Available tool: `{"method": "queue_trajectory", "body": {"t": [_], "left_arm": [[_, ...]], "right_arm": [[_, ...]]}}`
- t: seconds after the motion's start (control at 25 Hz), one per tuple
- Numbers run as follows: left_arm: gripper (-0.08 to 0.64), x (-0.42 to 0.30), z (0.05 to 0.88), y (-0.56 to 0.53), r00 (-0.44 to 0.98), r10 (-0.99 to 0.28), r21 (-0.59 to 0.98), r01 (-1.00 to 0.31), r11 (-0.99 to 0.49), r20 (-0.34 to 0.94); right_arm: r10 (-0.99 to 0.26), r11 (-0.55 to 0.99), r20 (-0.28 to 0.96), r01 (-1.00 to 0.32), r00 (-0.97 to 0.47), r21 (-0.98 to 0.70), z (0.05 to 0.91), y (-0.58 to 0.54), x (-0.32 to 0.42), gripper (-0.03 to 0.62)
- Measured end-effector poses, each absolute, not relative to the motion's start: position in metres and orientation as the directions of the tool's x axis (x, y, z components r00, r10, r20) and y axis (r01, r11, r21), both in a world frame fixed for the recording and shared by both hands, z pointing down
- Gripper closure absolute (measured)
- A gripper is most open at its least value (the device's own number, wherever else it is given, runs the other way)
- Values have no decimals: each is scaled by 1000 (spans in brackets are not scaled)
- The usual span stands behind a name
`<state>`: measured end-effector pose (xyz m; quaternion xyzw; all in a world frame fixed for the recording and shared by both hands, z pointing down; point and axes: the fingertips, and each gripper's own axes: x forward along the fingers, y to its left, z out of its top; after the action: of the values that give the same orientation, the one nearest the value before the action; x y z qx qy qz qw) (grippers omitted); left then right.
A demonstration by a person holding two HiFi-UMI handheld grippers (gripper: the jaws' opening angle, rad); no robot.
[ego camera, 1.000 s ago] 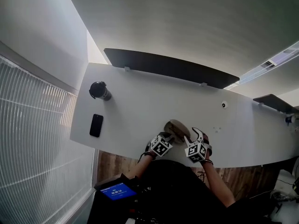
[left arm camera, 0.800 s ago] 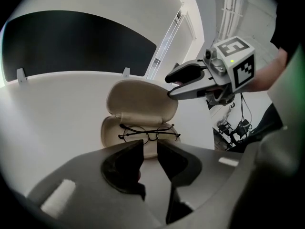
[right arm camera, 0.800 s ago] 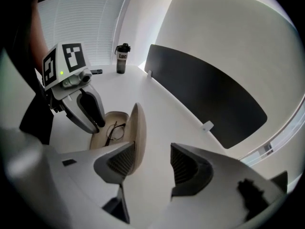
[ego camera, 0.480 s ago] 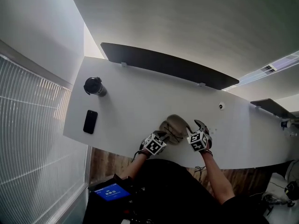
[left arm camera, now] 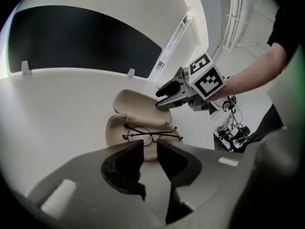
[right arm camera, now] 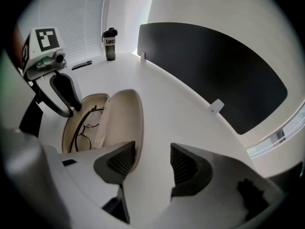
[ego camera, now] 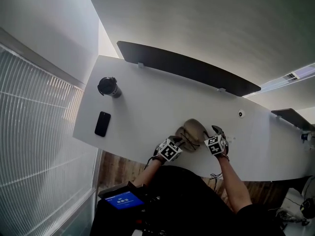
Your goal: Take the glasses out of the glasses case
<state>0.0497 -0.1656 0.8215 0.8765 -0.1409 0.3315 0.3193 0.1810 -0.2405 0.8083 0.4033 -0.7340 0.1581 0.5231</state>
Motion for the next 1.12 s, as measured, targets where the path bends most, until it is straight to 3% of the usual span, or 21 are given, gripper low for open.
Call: {"method": "queue_trajectory", "body": {"t": [0.32,0.52,0.68,0.92,0.96,1.08,1.12], "left_arm": [[448,50,820,-167,742,-35,459,-450,-766,669],[448,47,821,-165,759,-49,467,-449,-762,650],[449,45,814,-170,770,-50,482,-448,-753,636],[453,45,812,-167,767,-50,485,-454,-747,640],[456,46,813,-167,768,-50,485,-452,-749,638],[459,49,817,-169,774,-53,487,-448,-750,631],[459,48,818,-168,776,-53,489,-447,-750,629]], "right_arm": [[-509,603,845,-769,-165,213,773,-231,159,351],[-577,659,775,-708,-259,254,710,-218,99,351],[-326,847,869,-524,-372,93,747,-183,54,351],[-58,884,951,-459,-302,-91,804,-169,52,356],[-45,886,956,-455,-288,-95,808,-169,54,367],[-49,889,969,-453,-241,-68,818,-175,58,522],[-48,890,971,-452,-232,-64,822,-175,55,522]]}}
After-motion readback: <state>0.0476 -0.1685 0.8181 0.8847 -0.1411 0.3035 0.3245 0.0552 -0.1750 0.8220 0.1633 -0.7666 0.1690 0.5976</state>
